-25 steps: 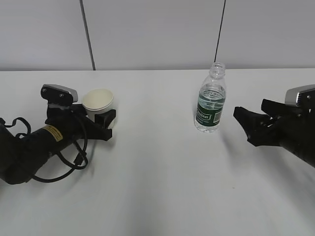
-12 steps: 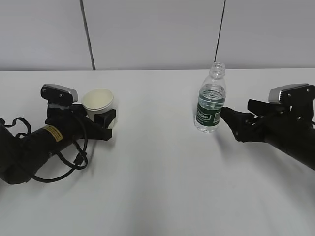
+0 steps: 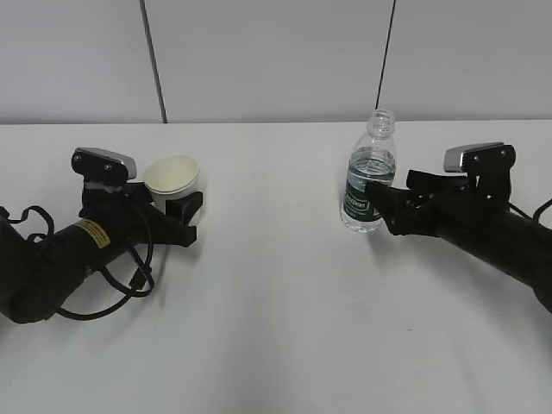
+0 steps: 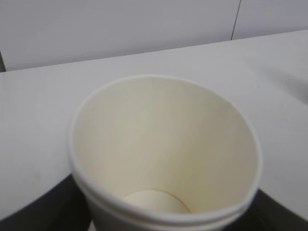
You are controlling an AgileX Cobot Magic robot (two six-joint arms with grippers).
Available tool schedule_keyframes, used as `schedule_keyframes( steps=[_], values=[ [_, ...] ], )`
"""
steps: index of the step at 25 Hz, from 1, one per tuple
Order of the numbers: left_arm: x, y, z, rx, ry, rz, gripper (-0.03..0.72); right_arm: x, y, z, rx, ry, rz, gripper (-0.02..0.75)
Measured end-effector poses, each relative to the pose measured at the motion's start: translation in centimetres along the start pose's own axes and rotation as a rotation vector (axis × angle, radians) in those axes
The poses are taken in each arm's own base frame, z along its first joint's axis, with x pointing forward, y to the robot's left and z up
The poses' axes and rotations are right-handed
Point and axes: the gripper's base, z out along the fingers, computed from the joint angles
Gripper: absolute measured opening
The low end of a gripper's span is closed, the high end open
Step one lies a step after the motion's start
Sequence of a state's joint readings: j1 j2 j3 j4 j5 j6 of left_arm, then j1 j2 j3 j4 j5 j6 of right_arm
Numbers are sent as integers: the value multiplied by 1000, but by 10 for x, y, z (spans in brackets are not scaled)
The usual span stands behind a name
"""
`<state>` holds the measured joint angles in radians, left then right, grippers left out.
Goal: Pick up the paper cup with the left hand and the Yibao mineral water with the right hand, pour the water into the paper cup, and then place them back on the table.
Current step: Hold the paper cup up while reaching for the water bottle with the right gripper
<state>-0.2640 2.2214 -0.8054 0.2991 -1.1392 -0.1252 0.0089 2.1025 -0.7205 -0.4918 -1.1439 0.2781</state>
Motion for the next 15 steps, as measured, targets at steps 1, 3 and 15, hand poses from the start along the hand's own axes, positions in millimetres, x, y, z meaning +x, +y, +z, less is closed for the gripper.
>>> schedule_keyframes(
  steps=[1, 3, 15],
  values=[
    [0, 0, 0, 0, 0, 0, 443, 0, -1, 4, -4, -4, -2, 658],
    [0, 0, 0, 0, 0, 0, 443, 0, -2, 8, -19, -9, -12, 659],
    [0, 0, 0, 0, -1, 0, 443, -1, 9, 47, -114, -52, -44, 658]
  ],
)
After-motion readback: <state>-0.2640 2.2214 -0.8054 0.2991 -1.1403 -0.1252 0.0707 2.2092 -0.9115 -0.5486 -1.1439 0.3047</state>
